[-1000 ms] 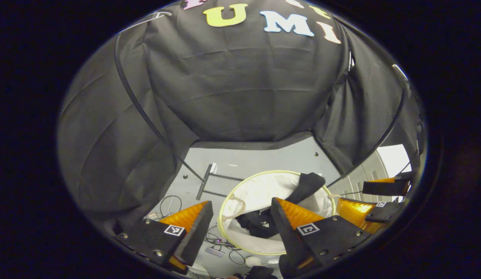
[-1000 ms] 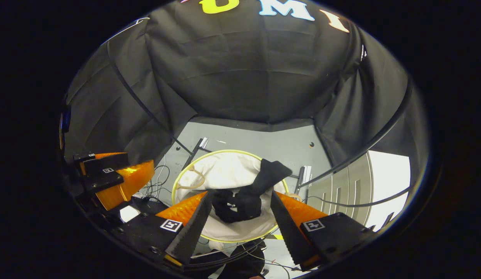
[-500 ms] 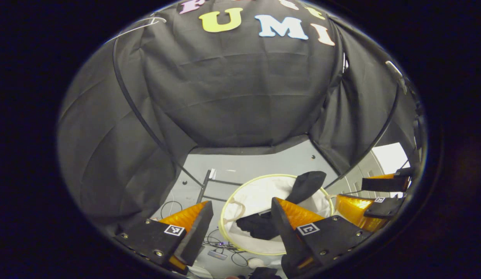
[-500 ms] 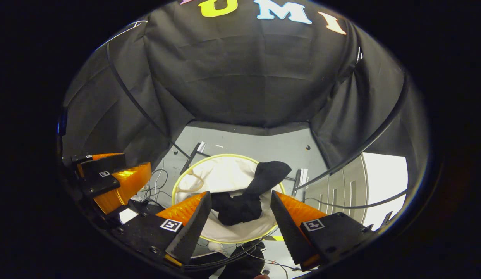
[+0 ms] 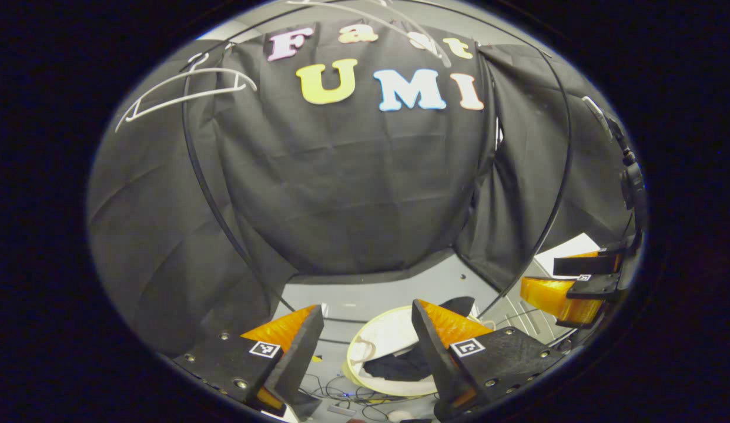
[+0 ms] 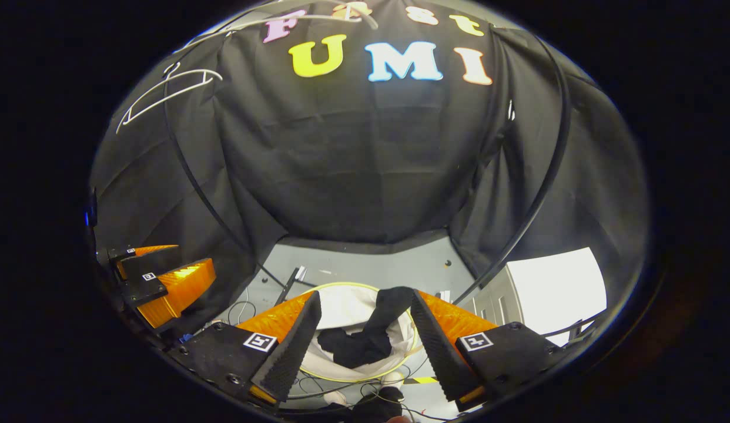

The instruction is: Grasp the clothes on the hanger with both hands and then place them into the laundry hamper below.

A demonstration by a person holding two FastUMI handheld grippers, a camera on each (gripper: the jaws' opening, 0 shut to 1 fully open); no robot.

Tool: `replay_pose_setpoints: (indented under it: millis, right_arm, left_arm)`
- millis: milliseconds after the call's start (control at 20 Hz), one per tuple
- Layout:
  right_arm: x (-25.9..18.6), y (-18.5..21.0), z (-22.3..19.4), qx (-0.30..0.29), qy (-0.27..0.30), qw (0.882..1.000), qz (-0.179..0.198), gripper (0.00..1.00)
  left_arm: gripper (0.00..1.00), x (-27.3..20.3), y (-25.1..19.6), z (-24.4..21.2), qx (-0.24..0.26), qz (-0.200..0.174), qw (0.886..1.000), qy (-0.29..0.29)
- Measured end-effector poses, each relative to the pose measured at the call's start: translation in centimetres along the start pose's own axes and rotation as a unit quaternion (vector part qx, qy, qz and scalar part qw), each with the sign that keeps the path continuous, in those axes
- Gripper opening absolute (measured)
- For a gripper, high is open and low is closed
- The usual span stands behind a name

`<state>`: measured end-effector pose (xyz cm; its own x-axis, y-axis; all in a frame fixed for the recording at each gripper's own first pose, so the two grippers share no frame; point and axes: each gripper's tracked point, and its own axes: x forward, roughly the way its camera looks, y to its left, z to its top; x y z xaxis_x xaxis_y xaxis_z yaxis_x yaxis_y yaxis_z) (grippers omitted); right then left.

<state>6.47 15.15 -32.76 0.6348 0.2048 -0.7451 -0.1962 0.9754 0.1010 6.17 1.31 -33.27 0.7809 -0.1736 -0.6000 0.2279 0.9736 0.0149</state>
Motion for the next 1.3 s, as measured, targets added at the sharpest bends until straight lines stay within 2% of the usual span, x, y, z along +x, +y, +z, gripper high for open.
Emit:
replay_pose_setpoints:
  millis: [50, 100, 200, 300, 350, 650, 900, 1150, 1200, 1300]
  right_arm:
    - [-1.0, 0.0, 1.0, -0.001, -0.019, 1.0, 0.0, 0.93]
    - [-2.0, -0.2, 2.5, -0.005, -0.043, 0.999, -0.003, 0.97]
    - [-3.9, -0.7, 5.0, -0.014, -0.085, 0.996, -0.008, 0.93]
    - [-6.1, -1.1, 7.2, -0.022, -0.126, 0.992, -0.01, 0.97]
    - [-7.2, -1.4, 8.5, -0.027, -0.146, 0.989, -0.01, 0.93]
    - [-14.8, -3.6, 13.2, -0.043, -0.243, 0.969, -0.015, 0.93]
    - [-21.0, -6.2, 15.3, -0.056, -0.295, 0.954, -0.026, 0.93]
    - [-26.4, -9.4, 16.4, -0.039, -0.343, 0.938, -0.042, 0.93]
    - [-27.4, -10.0, 16.4, -0.037, -0.35, 0.935, -0.048, 1.0]
    - [-28.8, -11.0, 15.9, -0.035, -0.362, 0.93, -0.054, 0.92]
  left_arm:
    - [0.89, -1.0, 0.3, 1.3, -0.001, 0.002, 1.0, -0.016]
    - [0.89, -1.8, 0.6, 2.6, -0.004, 0.002, 0.999, -0.031]
    - [0.88, -3.0, 1.0, 5.1, -0.013, 0.001, 0.998, -0.058]
    - [0.88, -5.2, 1.3, 8.4, -0.021, 0.004, 0.996, -0.092]
    - [0.89, -6.3, 1.4, 9.7, -0.024, 0.005, 0.994, -0.107]
    - [0.89, -13.5, 0.6, 17.9, -0.037, 0.014, 0.977, -0.209]
    - [0.89, -19.3, -0.9, 23.0, -0.048, 0.014, 0.963, -0.265]
    - [0.89, -24.0, -1.8, 25.0, -0.04, 0.019, 0.954, -0.297]
    - [0.89, -24.8, -2.0, 24.7, -0.041, 0.02, 0.953, -0.299]
    - [0.89, -25.9, -3.2, 23.6, -0.047, 0.024, 0.951, -0.305]
